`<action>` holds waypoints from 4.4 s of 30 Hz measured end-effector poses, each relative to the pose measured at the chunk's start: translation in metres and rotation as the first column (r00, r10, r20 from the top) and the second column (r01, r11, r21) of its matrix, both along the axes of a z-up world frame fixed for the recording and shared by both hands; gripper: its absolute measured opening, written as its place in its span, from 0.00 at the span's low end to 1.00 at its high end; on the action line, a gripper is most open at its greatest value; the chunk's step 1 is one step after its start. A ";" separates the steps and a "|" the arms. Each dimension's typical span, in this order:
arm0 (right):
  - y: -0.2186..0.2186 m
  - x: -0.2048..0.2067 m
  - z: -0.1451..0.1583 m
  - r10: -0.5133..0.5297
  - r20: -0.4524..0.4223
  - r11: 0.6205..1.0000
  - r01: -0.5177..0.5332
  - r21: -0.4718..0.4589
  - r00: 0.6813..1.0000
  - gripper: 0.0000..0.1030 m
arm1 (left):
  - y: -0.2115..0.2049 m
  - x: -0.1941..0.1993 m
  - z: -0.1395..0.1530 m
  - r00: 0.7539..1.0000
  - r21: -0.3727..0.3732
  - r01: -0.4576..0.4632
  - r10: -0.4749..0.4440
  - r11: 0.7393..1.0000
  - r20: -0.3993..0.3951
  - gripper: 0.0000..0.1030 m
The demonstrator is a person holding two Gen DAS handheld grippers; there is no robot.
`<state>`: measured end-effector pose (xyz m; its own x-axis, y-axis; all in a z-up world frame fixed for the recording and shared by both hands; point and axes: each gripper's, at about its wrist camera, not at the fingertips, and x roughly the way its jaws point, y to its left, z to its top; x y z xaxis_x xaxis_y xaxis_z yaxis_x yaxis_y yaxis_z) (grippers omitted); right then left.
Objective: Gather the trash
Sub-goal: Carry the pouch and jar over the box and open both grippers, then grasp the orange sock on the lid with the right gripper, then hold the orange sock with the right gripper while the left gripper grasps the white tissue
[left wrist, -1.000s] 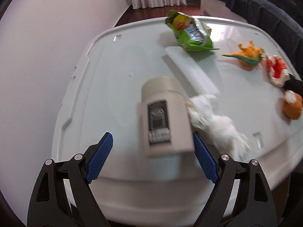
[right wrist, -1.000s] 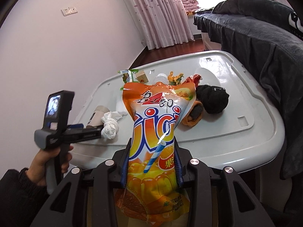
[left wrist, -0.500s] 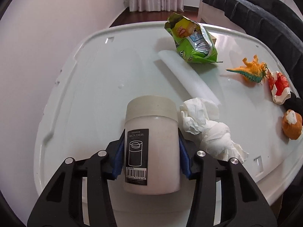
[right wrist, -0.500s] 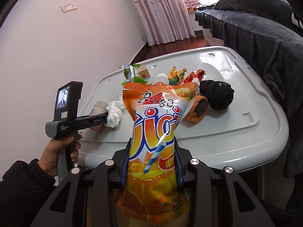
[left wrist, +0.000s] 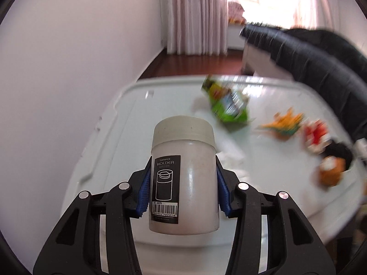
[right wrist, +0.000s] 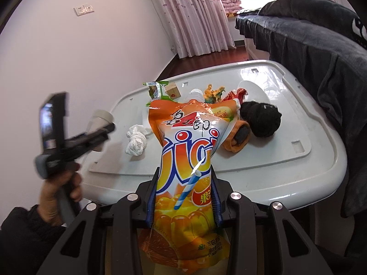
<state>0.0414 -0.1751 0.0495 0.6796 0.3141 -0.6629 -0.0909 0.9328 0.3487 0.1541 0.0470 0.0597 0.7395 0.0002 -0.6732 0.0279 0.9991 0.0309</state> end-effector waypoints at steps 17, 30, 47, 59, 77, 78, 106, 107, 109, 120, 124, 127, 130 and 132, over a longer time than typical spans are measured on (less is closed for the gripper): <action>0.001 -0.049 0.008 0.013 0.097 0.998 -0.008 -0.054 0.995 0.36 | -0.036 -0.172 0.031 0.990 -0.075 0.141 -0.140 0.987 0.029 0.45; 0.034 -0.131 -0.037 0.028 -0.011 0.989 -0.029 -0.148 1.000 0.36 | -0.034 -0.223 -0.046 0.977 -0.068 0.153 -0.161 0.986 -0.141 0.45; 0.040 -0.116 -0.068 0.003 -0.132 0.978 -0.031 -0.209 0.991 0.36 | -0.032 -0.214 -0.076 0.961 -0.071 0.124 -0.138 0.990 -0.240 0.45; 0.039 -0.113 -0.071 -0.002 -0.160 0.978 -0.031 -0.204 0.987 0.36 | -0.026 -0.207 -0.088 0.949 -0.061 0.087 -0.102 0.994 -0.297 0.45; 0.025 -0.114 -0.068 -0.077 -0.157 0.983 0.048 -0.177 0.985 0.63 | -0.015 -0.202 -0.092 0.949 -0.058 -0.006 -0.012 0.998 -0.315 0.75; 0.024 -0.113 -0.068 -0.080 -0.157 0.983 0.053 -0.173 0.984 0.63 | -0.015 -0.202 -0.092 0.949 -0.061 -0.008 -0.012 0.998 -0.316 0.75; -0.015 0.068 -0.031 -0.222 -0.053 0.968 0.213 -0.135 0.974 0.74 | -0.011 -0.201 -0.092 0.949 -0.109 -0.003 -0.031 0.994 -0.313 0.75; -0.014 0.072 -0.033 -0.226 -0.056 0.967 0.217 -0.133 0.972 0.76 | -0.012 -0.202 -0.091 0.950 -0.108 0.002 -0.035 0.994 -0.310 0.75; -0.012 0.081 -0.037 -0.241 -0.063 0.963 0.231 -0.138 0.968 0.76 | -0.013 -0.203 -0.090 0.952 -0.104 0.009 -0.040 0.995 -0.304 0.75; 0.004 0.126 -0.062 -0.301 -0.096 0.934 0.274 -0.229 0.949 0.78 | -0.001 -0.204 -0.092 0.950 -0.114 -0.023 -0.014 0.993 -0.313 0.75; 0.011 0.127 -0.065 -0.323 -0.081 0.910 0.286 -0.298 0.943 0.66 | 0.001 -0.203 -0.093 0.949 -0.117 -0.029 -0.009 0.993 -0.316 0.75; 0.013 0.122 -0.065 -0.324 -0.060 0.901 0.289 -0.323 0.944 0.54 | 0.001 -0.202 -0.093 0.949 -0.116 -0.029 -0.010 0.993 -0.316 0.75; 0.014 0.117 -0.066 -0.318 -0.039 0.899 0.289 -0.331 0.947 0.44 | 0.001 -0.202 -0.094 0.948 -0.117 -0.033 -0.006 0.993 -0.319 0.75; 0.014 0.113 -0.066 -0.317 -0.026 0.898 0.291 -0.330 0.948 0.40 | 0.002 -0.201 -0.095 0.947 -0.116 -0.038 -0.001 0.992 -0.322 0.75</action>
